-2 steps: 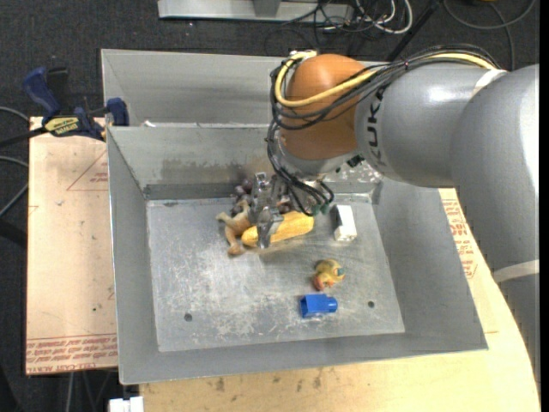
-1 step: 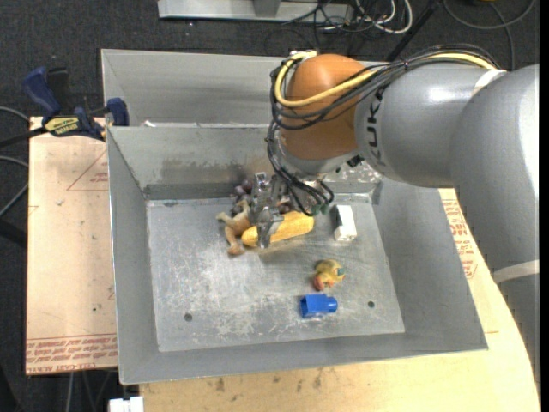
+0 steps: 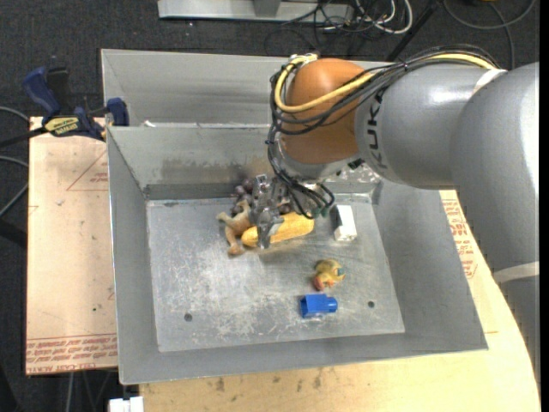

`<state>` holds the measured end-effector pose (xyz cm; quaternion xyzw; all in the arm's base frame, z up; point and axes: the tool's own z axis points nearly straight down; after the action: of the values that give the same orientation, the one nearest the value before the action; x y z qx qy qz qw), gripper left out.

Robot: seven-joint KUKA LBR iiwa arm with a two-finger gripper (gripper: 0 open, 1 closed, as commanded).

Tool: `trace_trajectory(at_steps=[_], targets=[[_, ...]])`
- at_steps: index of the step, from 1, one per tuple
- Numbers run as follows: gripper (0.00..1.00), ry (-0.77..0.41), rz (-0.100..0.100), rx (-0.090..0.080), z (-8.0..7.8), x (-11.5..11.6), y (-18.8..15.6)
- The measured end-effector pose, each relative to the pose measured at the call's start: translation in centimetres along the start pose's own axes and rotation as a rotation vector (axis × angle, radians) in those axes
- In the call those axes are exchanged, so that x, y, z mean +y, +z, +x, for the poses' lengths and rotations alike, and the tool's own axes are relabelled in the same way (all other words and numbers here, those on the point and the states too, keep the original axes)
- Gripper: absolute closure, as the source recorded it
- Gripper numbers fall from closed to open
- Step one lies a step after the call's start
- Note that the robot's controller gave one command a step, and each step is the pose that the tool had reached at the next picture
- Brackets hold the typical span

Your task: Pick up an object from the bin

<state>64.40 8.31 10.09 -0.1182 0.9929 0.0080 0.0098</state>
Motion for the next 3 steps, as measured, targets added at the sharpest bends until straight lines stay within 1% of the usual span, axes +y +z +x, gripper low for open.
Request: trace_trajectory(at_steps=[1, 2, 3], targets=[[1.0, -0.05, 0.019, 0.0, -0.28, 1.54, 0.02], [1.0, -0.042, 0.026, 0.005, -0.48, 2.23, 0.07], [1.0, -0.04, 0.024, 0.005, -0.47, 2.26, 0.08]])
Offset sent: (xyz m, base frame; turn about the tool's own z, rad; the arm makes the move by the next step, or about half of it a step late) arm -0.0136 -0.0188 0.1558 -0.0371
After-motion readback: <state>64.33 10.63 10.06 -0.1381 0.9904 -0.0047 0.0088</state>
